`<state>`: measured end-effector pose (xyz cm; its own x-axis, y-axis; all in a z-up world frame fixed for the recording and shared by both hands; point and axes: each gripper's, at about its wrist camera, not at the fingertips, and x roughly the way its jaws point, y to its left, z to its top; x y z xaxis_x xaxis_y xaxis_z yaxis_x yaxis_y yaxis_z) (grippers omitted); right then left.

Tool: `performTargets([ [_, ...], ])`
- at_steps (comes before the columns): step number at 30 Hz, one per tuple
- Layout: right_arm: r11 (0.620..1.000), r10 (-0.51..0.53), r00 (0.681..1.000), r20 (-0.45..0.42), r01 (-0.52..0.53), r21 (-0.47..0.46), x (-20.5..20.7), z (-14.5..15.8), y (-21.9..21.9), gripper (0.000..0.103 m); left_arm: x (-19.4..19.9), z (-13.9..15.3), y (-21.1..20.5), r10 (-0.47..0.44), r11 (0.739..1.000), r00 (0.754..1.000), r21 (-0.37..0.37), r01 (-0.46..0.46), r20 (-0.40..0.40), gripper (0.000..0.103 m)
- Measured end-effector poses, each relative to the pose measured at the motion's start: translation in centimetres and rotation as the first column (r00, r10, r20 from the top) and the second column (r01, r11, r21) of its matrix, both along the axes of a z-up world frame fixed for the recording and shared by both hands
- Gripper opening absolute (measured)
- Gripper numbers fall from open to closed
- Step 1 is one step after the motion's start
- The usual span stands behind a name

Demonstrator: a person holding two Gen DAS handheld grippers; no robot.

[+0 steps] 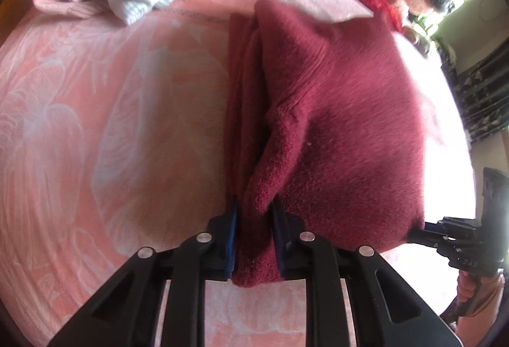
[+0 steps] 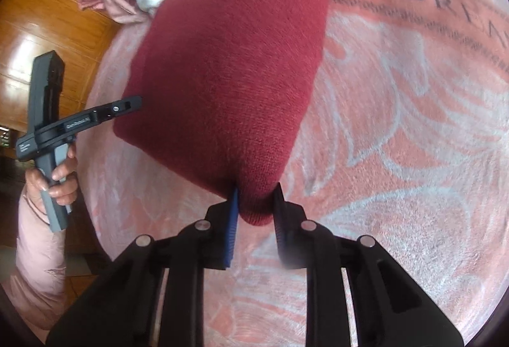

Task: Fold small clothes
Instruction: 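Open both tools and release the folded sweater bundle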

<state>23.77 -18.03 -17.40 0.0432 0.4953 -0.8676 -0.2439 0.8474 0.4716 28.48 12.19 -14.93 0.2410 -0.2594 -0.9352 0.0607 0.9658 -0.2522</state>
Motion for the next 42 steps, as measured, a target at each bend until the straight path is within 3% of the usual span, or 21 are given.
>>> performTargets([
  [3, 1.0, -0.003, 1.0, 0.007, 0.003, -0.011, -0.2, -0.8, 0.2, 0.02, 0.4, -1.0, -0.2, 0.008, 1.0, 1.0, 0.001, -0.008, -0.009, 0.024],
  [5, 1.0, 0.011, 1.0, 0.02, -0.011, -0.024, -0.4, -0.4, 0.5, 0.028, 0.5, -0.8, -0.3, 0.003, 1.0, 1.0, 0.006, -0.003, -0.013, 0.026],
  [8, 1.0, 0.017, 0.999, 0.045, -0.016, -0.022, -0.8, 0.5, 0.5, 0.042, 0.5, 0.0, -0.6, -0.013, 0.999, 1.0, 0.049, 0.013, -0.005, 0.047],
  [10, 1.0, 0.009, 0.998, 0.068, -0.01, 0.014, -1.1, 1.6, -0.5, 0.042, 0.4, 1.3, -0.5, -0.022, 0.997, 1.0, 0.07, 0.021, 0.02, 0.054],
  [14, 0.999, -0.028, 0.994, 0.104, 0.024, 0.031, -1.3, 3.0, -3.1, 0.046, 2.2, 4.2, 0.8, 0.021, 1.0, 0.997, 0.019, -0.023, 0.08, 0.065],
  [18, 0.999, -0.044, 0.992, 0.116, 0.041, 0.024, -1.1, 2.9, -4.1, 0.046, 6.9, 5.6, 0.2, 0.052, 0.999, 0.994, 0.005, -0.053, 0.098, 0.068],
  [25, 0.999, -0.044, 0.994, 0.102, 0.043, 0.012, -0.3, 1.7, -4.2, 0.046, 13.6, 3.1, -2.5, 0.061, 0.997, 0.997, 0.052, -0.063, 0.035, 0.068],
  [28, 0.999, -0.048, 0.993, 0.104, 0.047, 0.012, 0.1, 1.5, -4.7, 0.046, 15.0, 1.6, -2.9, 0.064, 0.996, 0.998, 0.055, -0.064, 0.0, 0.058],
  [30, 0.999, -0.049, 0.993, 0.106, 0.048, 0.008, 0.3, 1.3, -5.1, 0.046, 15.2, 0.9, -3.1, 0.07, 0.998, 0.997, 0.009, -0.07, -0.024, 0.03],
  [32, 0.999, -0.051, 0.993, 0.103, 0.05, 0.009, 0.7, 1.2, -5.2, 0.046, 15.0, 1.1, -3.0, 0.09, 0.996, 0.996, 0.013, -0.089, -0.009, 0.017],
  [37, 0.999, -0.044, 0.994, 0.102, 0.043, 0.011, 1.1, 0.8, -4.5, 0.046, 14.2, 3.1, -0.7, 0.144, 0.989, 0.988, -0.053, -0.141, 0.054, 0.014],
  [42, 0.999, -0.048, 0.995, 0.092, 0.048, -0.007, 1.5, 0.5, -3.8, 0.046, 14.2, -0.3, -1.4, 0.106, 0.993, 0.994, 0.043, -0.107, 0.028, 0.016],
])
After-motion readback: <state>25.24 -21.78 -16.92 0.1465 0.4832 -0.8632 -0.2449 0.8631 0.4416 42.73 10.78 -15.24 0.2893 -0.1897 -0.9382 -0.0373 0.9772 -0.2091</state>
